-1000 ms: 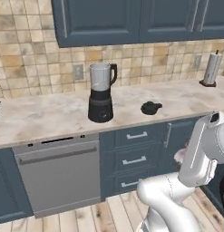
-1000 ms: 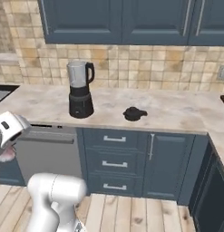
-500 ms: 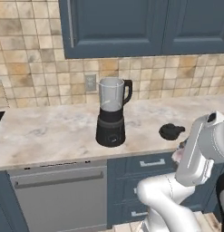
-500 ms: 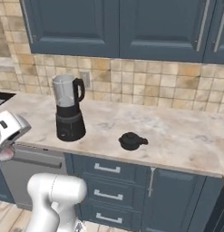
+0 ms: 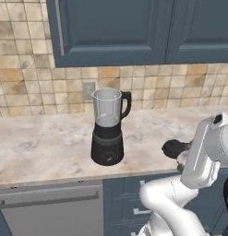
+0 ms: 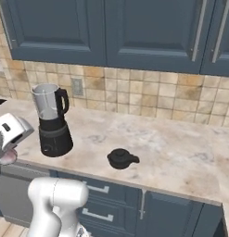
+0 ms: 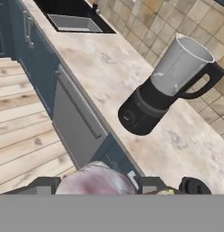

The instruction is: Grab the garlics from the fridge, place them in the blender, close the lid, and turn on the blender to create a marinade.

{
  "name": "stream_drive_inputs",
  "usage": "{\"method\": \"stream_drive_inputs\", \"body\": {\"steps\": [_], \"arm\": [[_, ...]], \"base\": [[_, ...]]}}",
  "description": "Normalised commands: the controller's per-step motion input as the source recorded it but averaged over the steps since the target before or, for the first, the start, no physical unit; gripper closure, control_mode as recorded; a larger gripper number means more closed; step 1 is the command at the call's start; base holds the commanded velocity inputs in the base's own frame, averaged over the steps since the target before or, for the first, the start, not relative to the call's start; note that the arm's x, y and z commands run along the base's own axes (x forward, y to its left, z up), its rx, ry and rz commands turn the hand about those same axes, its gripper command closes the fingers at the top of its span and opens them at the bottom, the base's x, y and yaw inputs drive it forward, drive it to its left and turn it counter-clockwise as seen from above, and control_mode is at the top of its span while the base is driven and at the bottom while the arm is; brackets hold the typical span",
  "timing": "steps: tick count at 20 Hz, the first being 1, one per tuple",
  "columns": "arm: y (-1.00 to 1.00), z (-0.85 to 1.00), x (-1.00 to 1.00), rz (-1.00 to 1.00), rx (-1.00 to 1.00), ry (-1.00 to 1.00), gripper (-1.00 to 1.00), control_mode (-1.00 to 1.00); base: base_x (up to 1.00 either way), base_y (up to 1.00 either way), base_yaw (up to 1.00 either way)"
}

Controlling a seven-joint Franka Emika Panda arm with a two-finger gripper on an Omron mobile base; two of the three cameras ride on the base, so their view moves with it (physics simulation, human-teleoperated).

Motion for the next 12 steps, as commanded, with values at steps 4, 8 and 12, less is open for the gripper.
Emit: {"method": "stream_drive_inputs", "body": {"steps": [4, 8, 12], "arm": [[0.0, 0.0, 0.0, 0.0, 0.0, 0.0, 1.0, 1.0], [0.0, 0.0, 0.0, 0.0, 0.0, 0.0, 1.0, 1.0], [0.0, 0.0, 0.0, 0.0, 0.0, 0.0, 1.0, 1.0]], "base": [[0.42, -0.12, 0.14], [0.3, -0.41, 0.06], [0.09, -0.19, 0.02]]}}
